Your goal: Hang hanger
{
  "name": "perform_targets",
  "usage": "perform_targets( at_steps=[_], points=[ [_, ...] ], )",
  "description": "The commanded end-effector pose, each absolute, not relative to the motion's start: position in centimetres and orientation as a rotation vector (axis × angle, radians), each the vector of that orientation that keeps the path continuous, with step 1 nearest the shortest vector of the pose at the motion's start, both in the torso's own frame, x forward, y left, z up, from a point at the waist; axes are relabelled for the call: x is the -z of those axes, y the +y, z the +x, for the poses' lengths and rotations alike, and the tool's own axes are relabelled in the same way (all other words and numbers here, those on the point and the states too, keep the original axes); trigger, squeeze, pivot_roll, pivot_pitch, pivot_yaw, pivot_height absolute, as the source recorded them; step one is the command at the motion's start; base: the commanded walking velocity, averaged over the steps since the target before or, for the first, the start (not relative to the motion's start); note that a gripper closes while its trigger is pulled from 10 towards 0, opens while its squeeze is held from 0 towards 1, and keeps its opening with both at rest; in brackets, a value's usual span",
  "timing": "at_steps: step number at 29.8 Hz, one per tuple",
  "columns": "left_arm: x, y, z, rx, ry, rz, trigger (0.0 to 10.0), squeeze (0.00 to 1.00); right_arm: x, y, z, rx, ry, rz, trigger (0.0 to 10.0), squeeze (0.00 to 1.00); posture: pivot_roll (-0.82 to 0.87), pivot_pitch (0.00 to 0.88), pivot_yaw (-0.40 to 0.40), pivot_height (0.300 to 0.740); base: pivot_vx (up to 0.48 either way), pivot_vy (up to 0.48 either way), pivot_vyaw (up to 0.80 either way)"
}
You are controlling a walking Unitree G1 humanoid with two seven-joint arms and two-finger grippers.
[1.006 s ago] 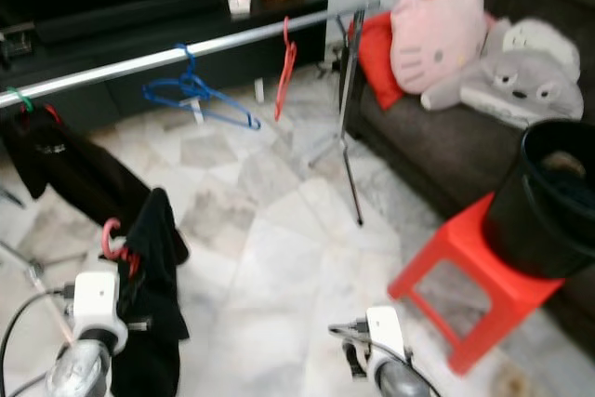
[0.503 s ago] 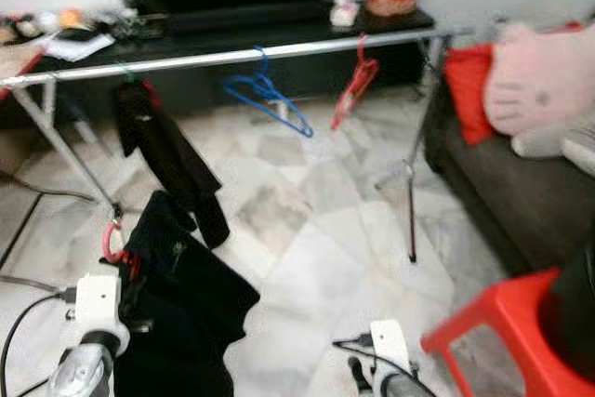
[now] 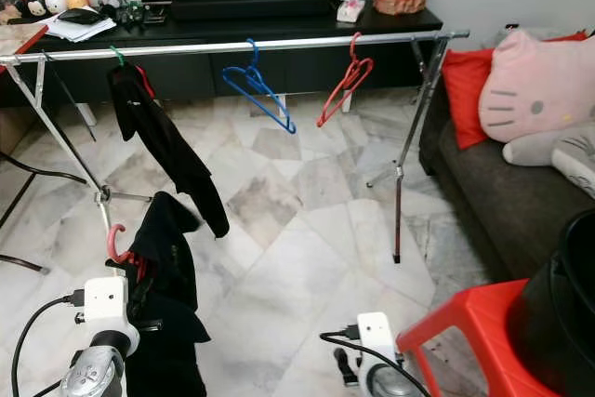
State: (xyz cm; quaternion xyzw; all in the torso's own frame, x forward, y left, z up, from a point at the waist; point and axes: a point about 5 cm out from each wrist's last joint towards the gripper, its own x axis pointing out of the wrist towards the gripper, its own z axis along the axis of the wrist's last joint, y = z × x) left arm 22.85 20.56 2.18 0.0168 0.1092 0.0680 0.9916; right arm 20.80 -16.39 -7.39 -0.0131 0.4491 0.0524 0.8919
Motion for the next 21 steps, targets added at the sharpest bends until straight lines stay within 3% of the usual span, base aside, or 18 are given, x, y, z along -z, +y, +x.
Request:
perform_targets(
  at_steps=[1,7,10,21],
  points=[
    [-3.2,21.0,23.4,-0.143,0.177,0.049,10.0,0.00,7.2,-16.5,21.2,-0.108,0.929,-0.038,10.0,0.00,-0.05,0.000,0.019,0.740,0.266,0.000,0.00],
    [-3.3,20.9,23.5,-0.133,0.178,0.052,10.0,0.00,7.1,-16.3,21.3,-0.141,0.931,-0.066,10.0,0.00,-0.05,0.000,0.019,0.740,0.269,0.000,0.25],
    [-3.3,20.8,23.5,-0.130,0.177,0.051,10.0,0.00,7.4,-17.7,20.5,-0.122,0.934,-0.054,10.0,0.00,-0.05,0.000,0.021,0.740,0.277,0.000,0.54],
    [-3.3,20.7,23.6,-0.119,0.179,0.057,10.0,0.00,7.3,-18.2,20.6,-0.100,0.931,-0.035,10.0,0.00,-0.05,0.000,0.020,0.740,0.281,0.000,0.00]
  ],
)
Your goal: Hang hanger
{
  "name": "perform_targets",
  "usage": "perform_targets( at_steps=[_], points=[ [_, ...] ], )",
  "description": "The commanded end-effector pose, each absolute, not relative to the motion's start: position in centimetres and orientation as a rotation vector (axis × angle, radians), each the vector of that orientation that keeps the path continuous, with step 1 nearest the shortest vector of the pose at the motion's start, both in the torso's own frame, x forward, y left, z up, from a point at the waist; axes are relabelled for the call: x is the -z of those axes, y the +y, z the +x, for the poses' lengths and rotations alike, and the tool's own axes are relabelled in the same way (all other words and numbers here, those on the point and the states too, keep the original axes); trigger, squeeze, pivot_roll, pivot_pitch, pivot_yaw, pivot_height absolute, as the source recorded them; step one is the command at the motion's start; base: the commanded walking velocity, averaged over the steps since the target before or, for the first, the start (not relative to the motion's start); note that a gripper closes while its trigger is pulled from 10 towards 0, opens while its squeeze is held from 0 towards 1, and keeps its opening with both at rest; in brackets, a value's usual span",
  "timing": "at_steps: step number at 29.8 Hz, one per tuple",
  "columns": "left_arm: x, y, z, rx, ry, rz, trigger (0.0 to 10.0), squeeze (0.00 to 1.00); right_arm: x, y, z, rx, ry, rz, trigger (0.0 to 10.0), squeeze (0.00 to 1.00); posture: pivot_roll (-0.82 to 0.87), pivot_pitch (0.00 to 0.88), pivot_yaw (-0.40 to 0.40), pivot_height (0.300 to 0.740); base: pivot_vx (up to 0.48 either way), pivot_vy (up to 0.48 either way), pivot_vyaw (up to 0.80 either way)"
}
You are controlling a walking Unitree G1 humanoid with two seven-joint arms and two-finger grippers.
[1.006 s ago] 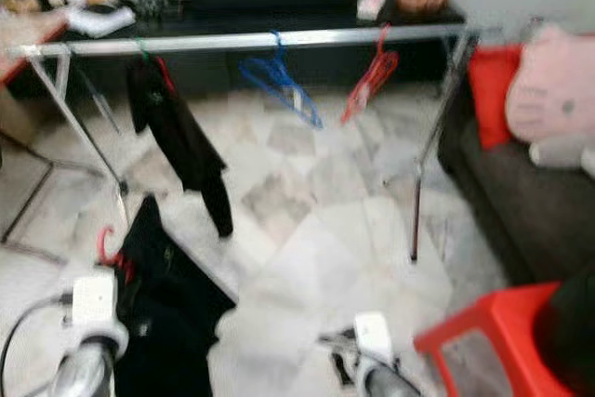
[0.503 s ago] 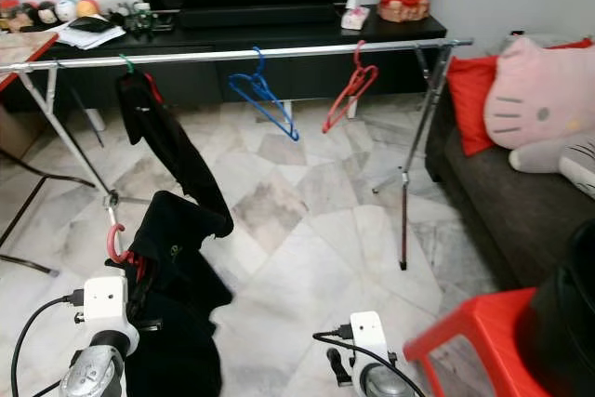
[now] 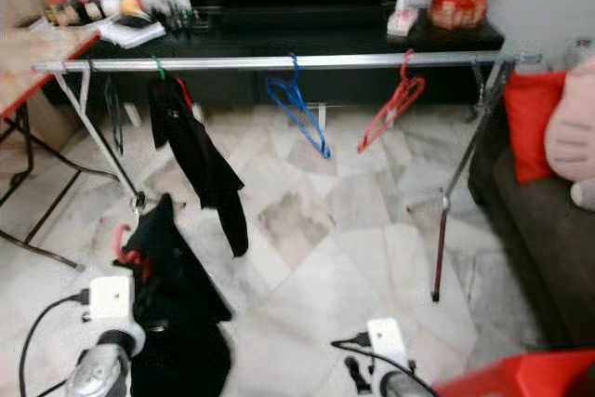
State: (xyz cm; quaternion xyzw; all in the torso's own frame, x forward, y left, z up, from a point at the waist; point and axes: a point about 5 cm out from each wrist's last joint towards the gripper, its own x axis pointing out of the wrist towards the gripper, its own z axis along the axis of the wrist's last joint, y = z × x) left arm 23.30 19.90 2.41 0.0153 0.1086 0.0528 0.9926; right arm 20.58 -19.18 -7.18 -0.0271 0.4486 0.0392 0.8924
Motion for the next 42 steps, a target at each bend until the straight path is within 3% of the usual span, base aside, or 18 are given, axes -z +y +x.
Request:
perform_targets(
  at_steps=[1,15,38,42],
  points=[
    [-3.2,20.6,23.5,-0.115,0.182,0.057,10.0,0.00,7.3,-18.2,20.6,-0.101,0.930,-0.036,10.0,0.00,-0.05,0.000,0.016,0.740,0.285,0.000,0.00],
    [-2.7,19.5,23.2,-0.058,0.209,0.050,10.0,0.00,7.3,-18.3,20.6,-0.102,0.936,-0.038,10.0,0.00,-0.05,0.000,0.009,0.740,0.293,0.000,-0.39],
    [-2.8,19.6,23.2,-0.069,0.216,0.061,10.0,0.00,7.2,-18.2,20.8,-0.112,0.930,-0.038,10.0,0.00,-0.05,0.000,0.012,0.740,0.302,0.000,0.00],
    [-2.7,19.5,23.2,-0.071,0.217,0.060,10.0,0.00,7.2,-17.7,20.9,-0.142,0.921,-0.050,10.0,0.00,-0.05,0.000,0.014,0.740,0.304,0.000,0.80]
  ],
)
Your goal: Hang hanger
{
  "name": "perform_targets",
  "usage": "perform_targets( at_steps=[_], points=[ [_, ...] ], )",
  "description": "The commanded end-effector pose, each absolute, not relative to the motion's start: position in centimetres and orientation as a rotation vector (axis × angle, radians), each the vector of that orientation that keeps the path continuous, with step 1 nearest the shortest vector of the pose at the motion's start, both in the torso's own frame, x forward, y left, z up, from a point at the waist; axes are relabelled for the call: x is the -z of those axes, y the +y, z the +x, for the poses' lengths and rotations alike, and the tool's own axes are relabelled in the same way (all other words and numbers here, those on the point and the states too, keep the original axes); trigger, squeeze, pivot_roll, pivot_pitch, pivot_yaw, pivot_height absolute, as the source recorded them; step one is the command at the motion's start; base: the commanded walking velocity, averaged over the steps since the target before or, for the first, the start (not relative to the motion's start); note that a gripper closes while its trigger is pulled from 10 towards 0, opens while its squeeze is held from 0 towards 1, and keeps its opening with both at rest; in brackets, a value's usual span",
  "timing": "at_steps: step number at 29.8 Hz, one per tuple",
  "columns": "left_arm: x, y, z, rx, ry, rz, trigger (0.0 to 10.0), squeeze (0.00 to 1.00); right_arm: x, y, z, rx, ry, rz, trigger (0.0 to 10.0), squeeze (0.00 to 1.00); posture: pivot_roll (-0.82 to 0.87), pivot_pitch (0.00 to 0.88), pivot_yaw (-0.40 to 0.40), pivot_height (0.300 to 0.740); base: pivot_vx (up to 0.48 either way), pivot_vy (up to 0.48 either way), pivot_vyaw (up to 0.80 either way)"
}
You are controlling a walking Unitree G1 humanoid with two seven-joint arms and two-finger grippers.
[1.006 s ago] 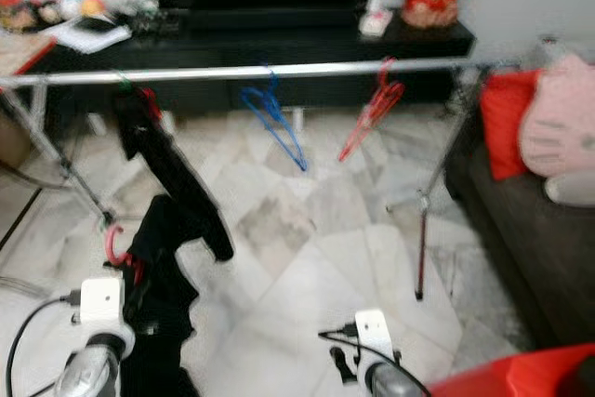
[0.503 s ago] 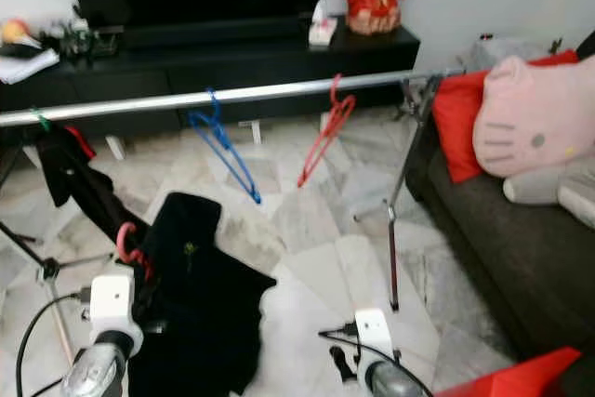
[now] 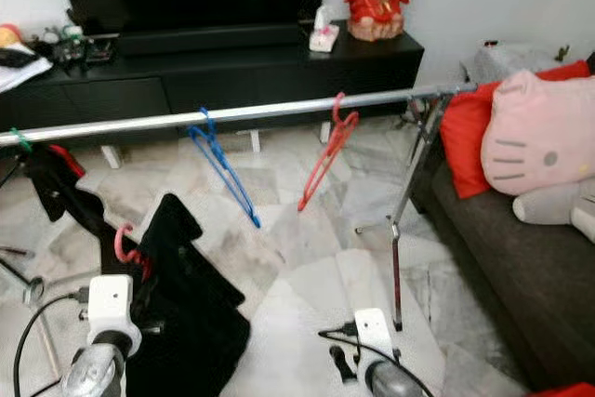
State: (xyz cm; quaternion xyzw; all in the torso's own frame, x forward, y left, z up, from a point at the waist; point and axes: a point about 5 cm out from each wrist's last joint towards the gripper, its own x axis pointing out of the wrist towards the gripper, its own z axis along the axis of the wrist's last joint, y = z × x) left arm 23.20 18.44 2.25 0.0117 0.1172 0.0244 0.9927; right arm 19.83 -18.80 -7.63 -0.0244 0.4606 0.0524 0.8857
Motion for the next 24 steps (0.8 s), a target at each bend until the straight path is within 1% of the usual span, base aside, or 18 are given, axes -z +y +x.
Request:
perform_targets(
  at_steps=[1,9,24],
  points=[
    [-2.76,19.49,23.24,-0.070,0.217,0.061,10.0,0.00,7.22,-17.65,20.82,-0.121,0.927,-0.020,10.0,0.00,-0.05,0.000,0.014,0.740,0.304,0.000,0.00],
    [-2.83,19.87,23.30,-0.079,0.214,0.070,10.0,0.00,7.24,-17.49,20.84,-0.131,0.934,-0.034,10.0,0.00,-0.05,0.000,0.014,0.740,0.302,0.000,0.00],
    [-2.84,19.69,23.24,-0.069,0.206,0.070,10.0,0.00,7.35,-17.61,20.64,-0.140,0.944,-0.053,10.0,0.00,-0.05,0.000,0.015,0.740,0.302,0.000,0.00]
  ],
)
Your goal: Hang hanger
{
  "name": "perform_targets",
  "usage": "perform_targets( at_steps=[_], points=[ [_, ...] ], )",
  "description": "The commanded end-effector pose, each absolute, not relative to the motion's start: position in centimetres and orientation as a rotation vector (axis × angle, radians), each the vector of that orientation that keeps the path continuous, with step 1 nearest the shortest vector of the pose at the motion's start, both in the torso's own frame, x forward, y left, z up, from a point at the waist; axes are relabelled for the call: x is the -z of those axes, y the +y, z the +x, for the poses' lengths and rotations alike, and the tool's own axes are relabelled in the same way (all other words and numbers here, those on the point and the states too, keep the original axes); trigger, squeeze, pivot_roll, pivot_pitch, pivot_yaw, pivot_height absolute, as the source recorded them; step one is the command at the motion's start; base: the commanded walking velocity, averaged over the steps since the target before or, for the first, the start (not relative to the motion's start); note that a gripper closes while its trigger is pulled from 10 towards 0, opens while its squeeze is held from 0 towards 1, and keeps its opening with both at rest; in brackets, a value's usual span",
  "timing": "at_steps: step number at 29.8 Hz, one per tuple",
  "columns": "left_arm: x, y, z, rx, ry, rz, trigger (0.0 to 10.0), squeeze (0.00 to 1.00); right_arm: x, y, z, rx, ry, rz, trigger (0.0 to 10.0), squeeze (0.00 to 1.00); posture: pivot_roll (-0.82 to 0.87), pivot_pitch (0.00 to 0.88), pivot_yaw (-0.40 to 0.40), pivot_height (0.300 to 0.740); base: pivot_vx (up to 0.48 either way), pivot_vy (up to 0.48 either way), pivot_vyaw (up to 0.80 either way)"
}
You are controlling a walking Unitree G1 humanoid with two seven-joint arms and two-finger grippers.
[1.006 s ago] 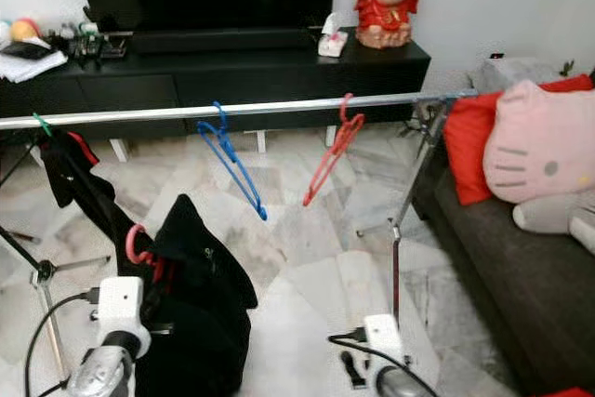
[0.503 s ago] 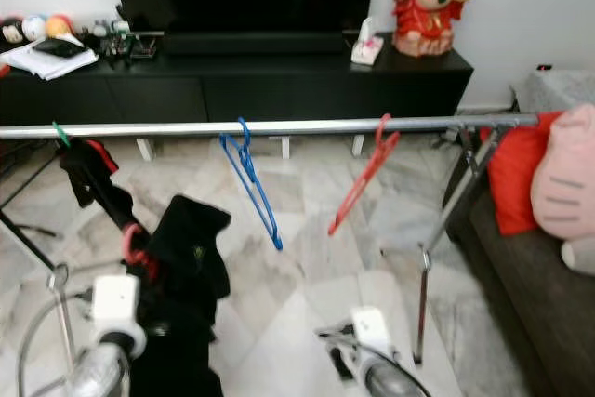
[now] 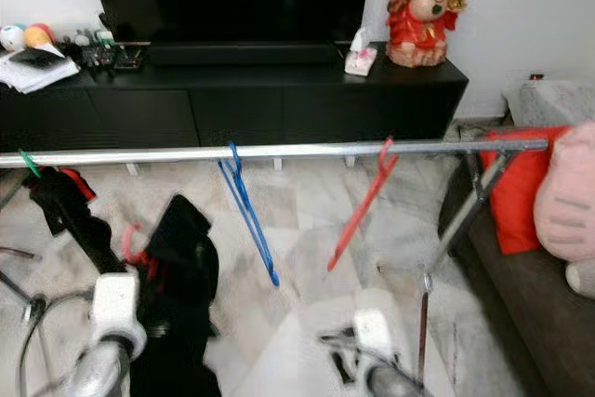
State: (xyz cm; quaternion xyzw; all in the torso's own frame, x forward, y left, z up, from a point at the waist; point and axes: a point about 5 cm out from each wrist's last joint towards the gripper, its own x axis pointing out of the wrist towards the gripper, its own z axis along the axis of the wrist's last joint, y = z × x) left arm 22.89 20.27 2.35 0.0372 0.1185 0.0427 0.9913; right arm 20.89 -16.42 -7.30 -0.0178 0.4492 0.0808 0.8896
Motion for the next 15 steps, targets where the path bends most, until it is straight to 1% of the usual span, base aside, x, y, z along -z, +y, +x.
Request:
perform_targets(
  at_steps=[1,12,15],
  points=[
    [-2.84,19.65,23.21,-0.067,0.206,0.070,10.0,0.00,7.36,-17.61,20.61,-0.142,0.945,-0.056,10.0,0.00,-0.05,0.000,0.015,0.740,0.304,0.000,0.00],
    [-2.61,19.53,22.93,-0.059,0.213,0.067,10.0,0.00,7.43,-17.58,20.49,-0.152,0.953,-0.064,10.0,0.00,-0.05,0.000,0.018,0.740,0.306,0.000,0.00],
    [-3.01,19.24,22.65,-0.013,0.168,0.083,10.0,0.00,7.42,-17.64,20.51,-0.146,0.952,-0.058,10.0,0.00,-0.05,0.000,0.020,0.740,0.000,0.000,0.00]
  ],
)
